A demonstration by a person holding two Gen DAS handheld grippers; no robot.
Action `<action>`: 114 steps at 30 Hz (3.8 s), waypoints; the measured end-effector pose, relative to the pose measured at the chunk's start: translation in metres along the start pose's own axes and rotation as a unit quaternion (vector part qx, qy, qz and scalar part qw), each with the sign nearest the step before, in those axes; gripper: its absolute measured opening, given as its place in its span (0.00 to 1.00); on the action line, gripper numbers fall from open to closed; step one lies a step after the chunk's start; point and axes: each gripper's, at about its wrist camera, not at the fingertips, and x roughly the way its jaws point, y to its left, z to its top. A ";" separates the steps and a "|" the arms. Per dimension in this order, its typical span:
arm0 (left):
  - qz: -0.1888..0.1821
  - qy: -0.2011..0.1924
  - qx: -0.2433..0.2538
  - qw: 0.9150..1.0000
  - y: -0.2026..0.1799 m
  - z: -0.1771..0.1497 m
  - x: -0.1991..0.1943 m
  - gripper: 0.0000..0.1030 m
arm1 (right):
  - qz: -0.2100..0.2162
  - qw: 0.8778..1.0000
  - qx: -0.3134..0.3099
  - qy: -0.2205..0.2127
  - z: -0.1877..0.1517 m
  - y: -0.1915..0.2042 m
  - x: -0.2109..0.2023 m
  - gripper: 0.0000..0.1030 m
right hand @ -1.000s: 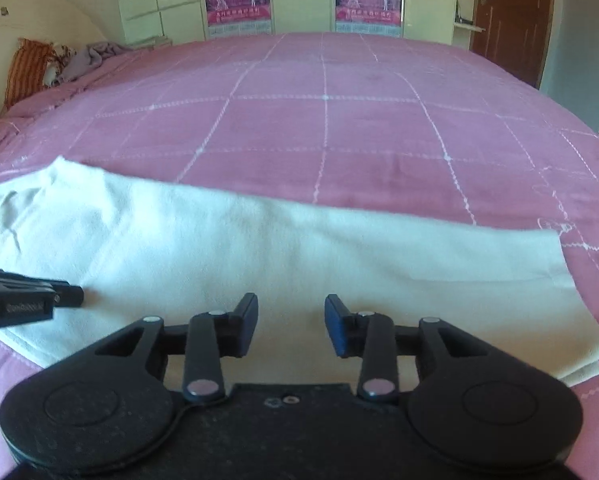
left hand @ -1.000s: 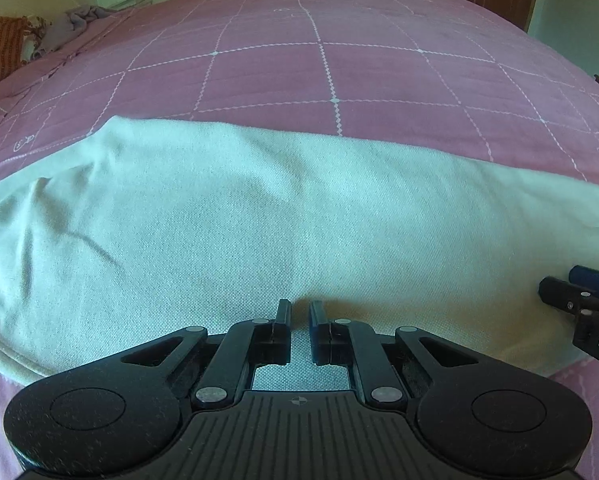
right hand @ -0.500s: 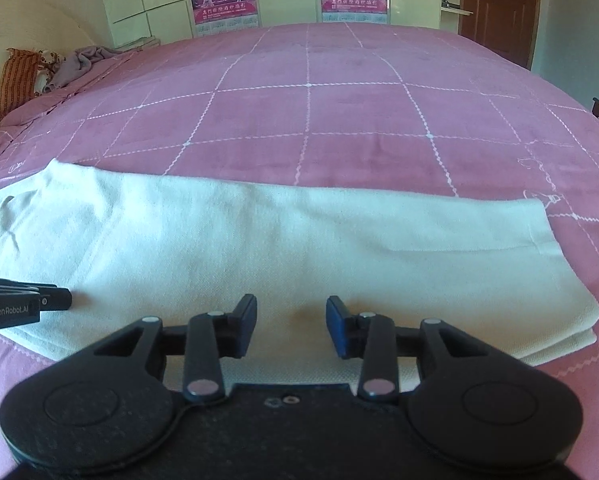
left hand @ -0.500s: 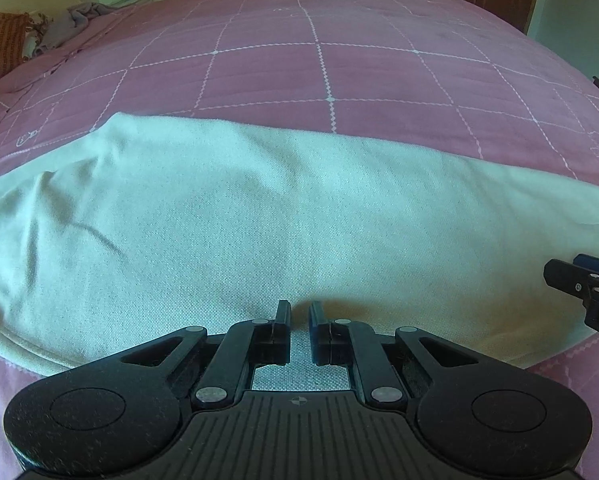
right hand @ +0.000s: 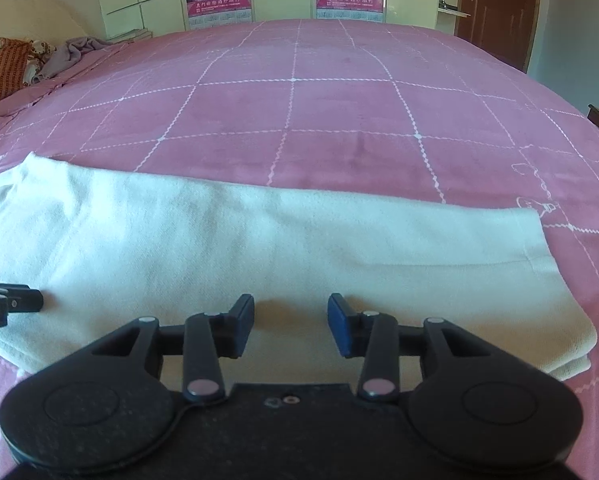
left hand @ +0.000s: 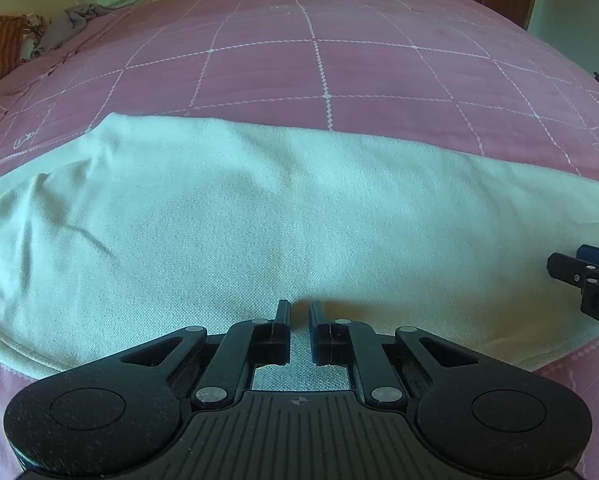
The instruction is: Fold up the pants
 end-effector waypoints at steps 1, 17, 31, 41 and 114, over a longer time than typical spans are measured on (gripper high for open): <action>-0.001 0.000 0.002 1.000 0.000 -0.001 0.001 0.09 | -0.003 1.000 -0.009 -0.001 -0.001 -0.001 0.000 0.39; -0.036 -0.020 0.057 0.998 -0.062 0.046 0.036 0.09 | -0.067 0.997 -0.023 0.015 0.042 -0.056 0.031 0.39; -0.035 -0.026 0.070 0.997 -0.066 0.031 0.014 0.09 | -0.074 0.997 0.001 0.005 0.017 -0.082 -0.005 0.38; -0.017 -0.038 0.087 0.995 -0.046 -0.017 -0.014 0.09 | -0.061 0.998 -0.027 0.017 -0.023 -0.052 -0.026 0.41; -0.188 0.068 -0.248 0.948 0.139 -0.008 0.016 0.11 | 0.163 0.986 0.019 -0.012 0.033 0.108 -0.062 0.62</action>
